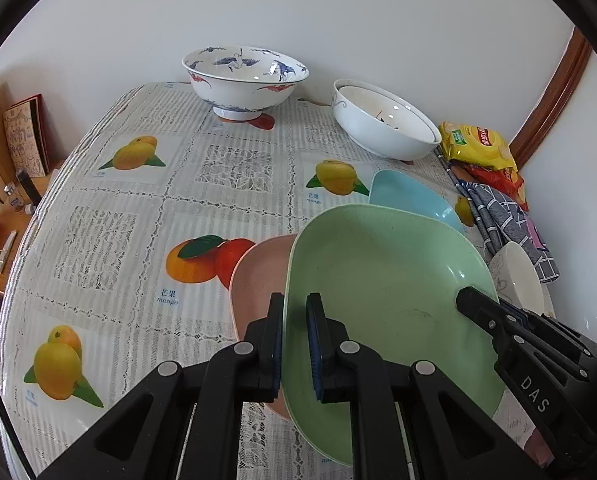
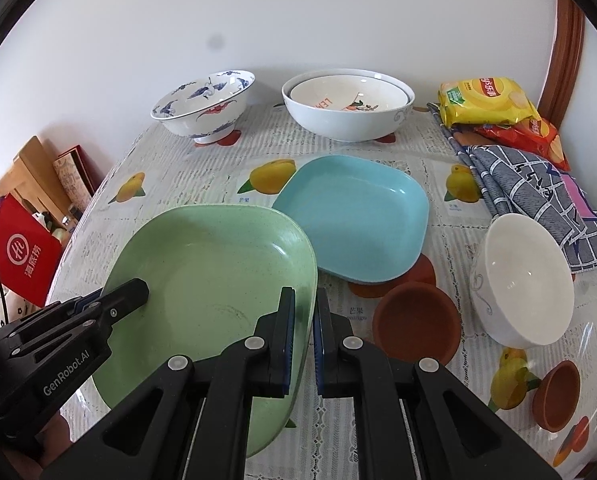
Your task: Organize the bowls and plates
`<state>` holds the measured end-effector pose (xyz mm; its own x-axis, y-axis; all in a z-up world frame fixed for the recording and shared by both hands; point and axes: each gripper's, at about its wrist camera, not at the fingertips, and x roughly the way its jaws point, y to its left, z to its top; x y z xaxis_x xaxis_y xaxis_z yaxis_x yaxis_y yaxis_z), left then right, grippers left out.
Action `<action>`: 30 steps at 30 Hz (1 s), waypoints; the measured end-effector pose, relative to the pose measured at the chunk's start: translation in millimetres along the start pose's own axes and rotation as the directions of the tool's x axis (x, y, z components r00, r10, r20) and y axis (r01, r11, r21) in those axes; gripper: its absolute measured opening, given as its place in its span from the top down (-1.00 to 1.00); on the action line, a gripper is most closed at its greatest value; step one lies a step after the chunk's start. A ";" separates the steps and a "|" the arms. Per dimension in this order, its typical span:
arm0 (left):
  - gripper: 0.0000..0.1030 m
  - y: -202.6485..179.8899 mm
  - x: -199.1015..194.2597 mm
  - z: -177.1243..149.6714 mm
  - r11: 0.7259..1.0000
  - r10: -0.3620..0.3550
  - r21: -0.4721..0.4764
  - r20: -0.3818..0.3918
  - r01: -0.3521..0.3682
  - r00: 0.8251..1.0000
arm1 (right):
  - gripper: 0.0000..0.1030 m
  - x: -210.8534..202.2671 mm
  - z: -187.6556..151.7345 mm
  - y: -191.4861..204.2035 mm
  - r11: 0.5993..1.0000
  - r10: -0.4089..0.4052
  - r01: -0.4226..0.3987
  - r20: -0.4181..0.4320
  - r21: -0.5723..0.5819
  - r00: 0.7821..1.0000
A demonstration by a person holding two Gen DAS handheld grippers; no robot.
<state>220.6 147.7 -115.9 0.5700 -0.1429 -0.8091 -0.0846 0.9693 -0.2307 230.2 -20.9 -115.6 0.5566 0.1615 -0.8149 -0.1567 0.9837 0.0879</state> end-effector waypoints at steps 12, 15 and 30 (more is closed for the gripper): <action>0.78 20.0 20.0 -5.9 0.999 0.032 -0.030 -0.055 -0.034 0.998 | 0.84 31.0 -9.4 15.8 1.000 0.008 -0.009 -0.069 -0.021 0.998; 0.78 19.2 23.2 -5.7 0.999 0.034 -0.028 -0.062 -0.035 0.998 | 0.84 37.1 -10.8 15.0 1.000 0.008 -0.009 -0.082 -0.020 0.997; 0.78 22.2 26.7 1.9 0.998 0.045 -0.039 -0.053 -0.047 0.998 | 0.83 50.0 0.5 12.9 0.999 0.028 -0.031 -0.069 -0.043 0.997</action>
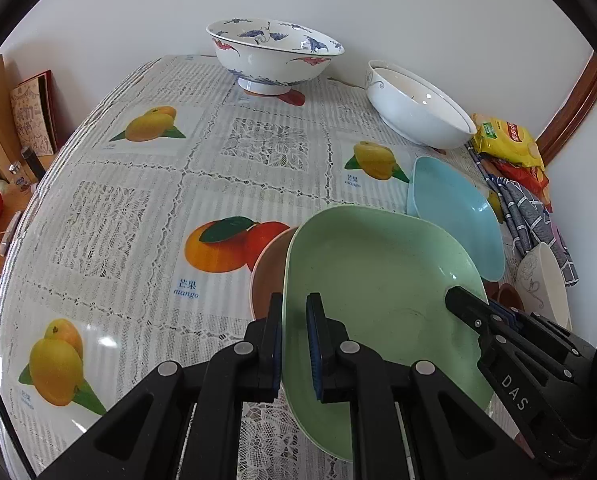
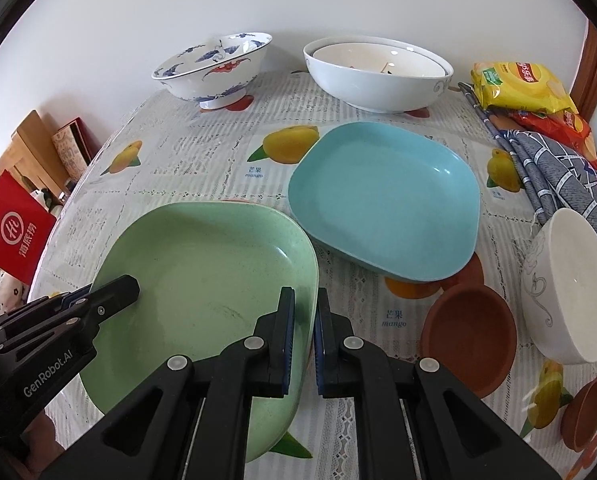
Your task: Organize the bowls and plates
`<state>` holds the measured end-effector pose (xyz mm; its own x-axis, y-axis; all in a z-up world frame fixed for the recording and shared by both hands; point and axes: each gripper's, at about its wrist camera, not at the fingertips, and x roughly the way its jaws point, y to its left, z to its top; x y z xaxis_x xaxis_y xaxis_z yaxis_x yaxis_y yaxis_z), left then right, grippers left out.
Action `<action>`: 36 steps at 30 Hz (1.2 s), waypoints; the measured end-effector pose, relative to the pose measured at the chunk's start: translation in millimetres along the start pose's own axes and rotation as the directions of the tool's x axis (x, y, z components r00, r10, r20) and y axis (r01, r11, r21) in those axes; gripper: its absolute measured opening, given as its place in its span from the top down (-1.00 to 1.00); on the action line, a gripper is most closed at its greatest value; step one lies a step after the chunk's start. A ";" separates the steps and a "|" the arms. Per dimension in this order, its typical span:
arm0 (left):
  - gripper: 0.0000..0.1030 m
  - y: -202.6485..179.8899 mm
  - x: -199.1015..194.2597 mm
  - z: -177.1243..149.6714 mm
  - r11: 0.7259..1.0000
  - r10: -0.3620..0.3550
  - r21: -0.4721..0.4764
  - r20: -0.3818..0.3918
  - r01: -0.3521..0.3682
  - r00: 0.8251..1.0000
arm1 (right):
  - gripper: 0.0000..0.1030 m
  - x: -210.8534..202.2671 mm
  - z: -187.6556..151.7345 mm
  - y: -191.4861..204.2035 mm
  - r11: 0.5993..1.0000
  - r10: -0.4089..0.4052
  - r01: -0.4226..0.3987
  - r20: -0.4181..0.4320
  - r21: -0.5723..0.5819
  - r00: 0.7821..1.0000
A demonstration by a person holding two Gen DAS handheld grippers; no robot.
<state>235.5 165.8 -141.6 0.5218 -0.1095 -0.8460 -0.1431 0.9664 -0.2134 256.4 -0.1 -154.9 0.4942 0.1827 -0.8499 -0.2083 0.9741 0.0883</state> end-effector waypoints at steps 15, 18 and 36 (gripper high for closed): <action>0.78 8.9 -0.6 3.1 1.000 0.024 -0.015 -0.018 -0.024 1.000 | 0.74 10.9 12.1 12.6 0.997 0.041 -0.038 0.035 -0.072 0.999; 0.78 10.4 -3.8 3.0 0.999 0.039 -0.015 -0.021 -0.039 0.999 | 0.74 13.4 15.0 16.4 0.995 0.052 -0.048 0.039 -0.091 0.998; 0.23 10.2 -26.5 -12.3 0.999 0.048 -0.019 -0.013 -0.048 0.999 | 0.45 -19.5 11.5 9.6 0.990 0.087 -0.076 0.085 -0.122 0.993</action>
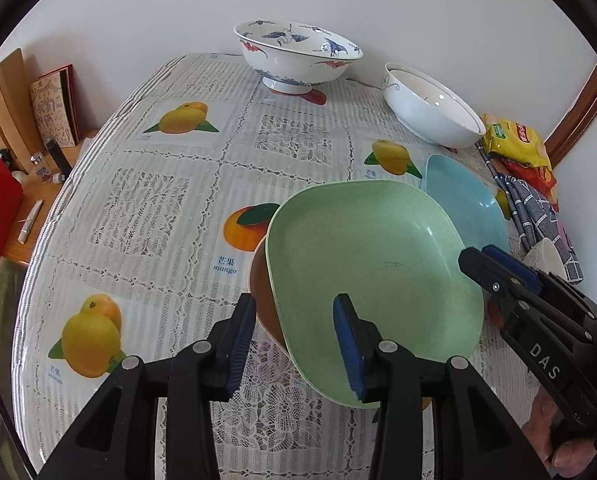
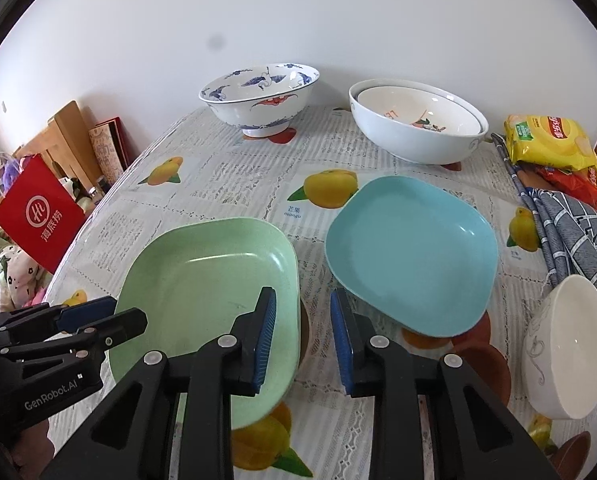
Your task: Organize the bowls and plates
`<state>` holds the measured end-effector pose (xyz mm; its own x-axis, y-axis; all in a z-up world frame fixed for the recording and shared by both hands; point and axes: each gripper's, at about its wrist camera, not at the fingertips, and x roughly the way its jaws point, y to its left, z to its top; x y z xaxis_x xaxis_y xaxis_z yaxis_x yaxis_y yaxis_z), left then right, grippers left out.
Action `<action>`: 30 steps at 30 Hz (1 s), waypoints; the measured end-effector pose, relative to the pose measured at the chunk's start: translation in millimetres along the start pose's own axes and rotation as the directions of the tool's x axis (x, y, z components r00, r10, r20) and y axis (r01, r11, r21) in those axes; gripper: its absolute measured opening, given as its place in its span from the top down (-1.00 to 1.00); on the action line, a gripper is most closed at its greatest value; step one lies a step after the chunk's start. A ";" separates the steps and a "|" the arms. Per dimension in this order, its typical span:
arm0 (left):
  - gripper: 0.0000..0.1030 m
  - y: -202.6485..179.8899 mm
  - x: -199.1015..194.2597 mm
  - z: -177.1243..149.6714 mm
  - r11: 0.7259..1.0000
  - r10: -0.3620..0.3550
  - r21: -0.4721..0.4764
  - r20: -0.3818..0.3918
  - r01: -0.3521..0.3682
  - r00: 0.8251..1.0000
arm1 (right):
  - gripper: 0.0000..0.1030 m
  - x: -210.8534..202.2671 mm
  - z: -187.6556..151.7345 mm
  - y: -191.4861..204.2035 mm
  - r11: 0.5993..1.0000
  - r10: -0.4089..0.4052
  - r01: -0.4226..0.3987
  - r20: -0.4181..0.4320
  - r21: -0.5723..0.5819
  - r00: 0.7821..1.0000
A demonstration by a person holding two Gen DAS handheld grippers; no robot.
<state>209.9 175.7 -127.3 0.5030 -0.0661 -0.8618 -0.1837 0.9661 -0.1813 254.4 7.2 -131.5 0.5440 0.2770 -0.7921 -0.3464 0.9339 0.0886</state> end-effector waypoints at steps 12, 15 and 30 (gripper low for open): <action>0.20 4.5 -6.0 -3.3 1.000 -0.001 -0.005 0.013 0.001 1.000 | 0.84 8.1 -21.7 0.9 0.999 0.039 -0.038 -0.048 0.025 0.998; 0.20 4.7 -5.0 -2.2 1.000 0.002 -0.004 0.013 -0.002 1.000 | 0.88 13.3 -14.0 0.8 1.000 0.012 -0.012 -0.045 0.007 0.999; 0.20 -26.6 -25.9 -4.7 0.999 0.011 0.044 0.047 -0.013 0.999 | 0.44 -32.4 -10.4 -26.9 0.998 -0.030 0.028 0.030 0.059 0.999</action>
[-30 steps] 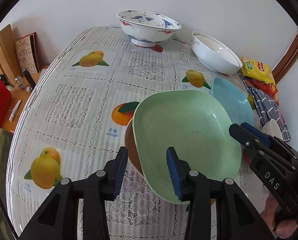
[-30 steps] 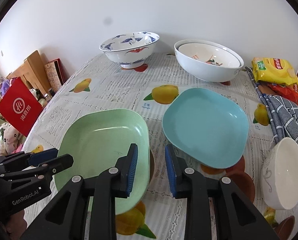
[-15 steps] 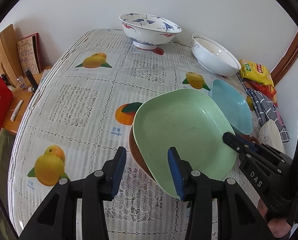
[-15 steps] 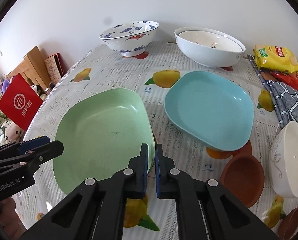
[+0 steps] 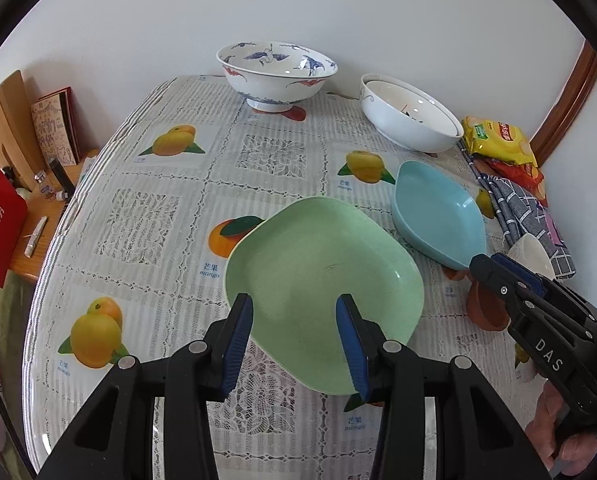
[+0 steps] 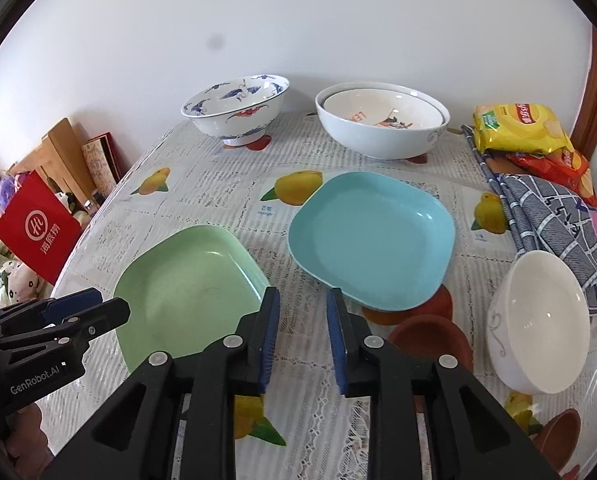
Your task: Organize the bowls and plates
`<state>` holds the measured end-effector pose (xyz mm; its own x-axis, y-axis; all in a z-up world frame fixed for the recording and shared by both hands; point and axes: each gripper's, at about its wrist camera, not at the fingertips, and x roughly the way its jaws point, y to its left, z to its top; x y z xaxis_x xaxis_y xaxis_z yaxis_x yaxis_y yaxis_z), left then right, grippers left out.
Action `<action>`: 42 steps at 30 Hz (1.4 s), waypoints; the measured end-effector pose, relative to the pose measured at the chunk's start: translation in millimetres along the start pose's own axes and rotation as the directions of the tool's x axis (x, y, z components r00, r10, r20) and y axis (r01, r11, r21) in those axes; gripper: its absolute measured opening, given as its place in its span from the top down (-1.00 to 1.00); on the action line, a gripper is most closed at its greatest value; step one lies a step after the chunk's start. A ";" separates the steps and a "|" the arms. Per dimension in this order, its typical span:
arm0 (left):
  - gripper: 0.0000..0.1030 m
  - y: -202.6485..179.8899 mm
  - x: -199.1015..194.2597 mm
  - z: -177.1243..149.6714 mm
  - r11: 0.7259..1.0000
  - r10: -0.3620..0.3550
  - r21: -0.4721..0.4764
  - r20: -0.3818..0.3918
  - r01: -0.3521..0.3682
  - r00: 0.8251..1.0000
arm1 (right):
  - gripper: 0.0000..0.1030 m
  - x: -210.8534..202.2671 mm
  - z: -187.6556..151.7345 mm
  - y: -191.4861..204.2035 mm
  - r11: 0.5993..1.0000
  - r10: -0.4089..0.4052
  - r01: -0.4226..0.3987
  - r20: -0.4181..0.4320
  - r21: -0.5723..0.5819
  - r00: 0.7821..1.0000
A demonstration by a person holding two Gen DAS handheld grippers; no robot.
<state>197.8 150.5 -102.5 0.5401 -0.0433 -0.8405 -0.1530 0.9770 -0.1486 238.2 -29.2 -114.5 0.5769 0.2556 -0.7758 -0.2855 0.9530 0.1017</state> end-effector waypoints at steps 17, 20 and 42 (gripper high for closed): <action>0.09 -73.1 -53.2 16.1 0.996 0.028 0.085 0.158 -0.042 0.987 | -0.64 -88.7 -14.5 -61.3 0.983 -0.177 0.171 0.091 0.066 0.980; 0.08 -81.8 -56.7 18.2 0.995 0.038 0.080 0.177 -0.053 0.984 | -0.70 -96.9 -16.6 -67.0 0.983 -0.175 0.168 0.107 0.069 0.979; 0.08 -101.4 -34.6 38.9 0.989 0.054 0.131 0.158 -0.075 0.986 | -0.71 -69.0 3.1 -83.3 0.976 -0.211 0.205 0.077 0.079 0.974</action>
<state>226.9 61.1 -38.0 0.6552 0.0434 -0.7542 -0.0835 0.9964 -0.0153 224.5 -125.7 -67.5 0.6815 0.0605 -0.7294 -0.0998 0.9950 -0.0107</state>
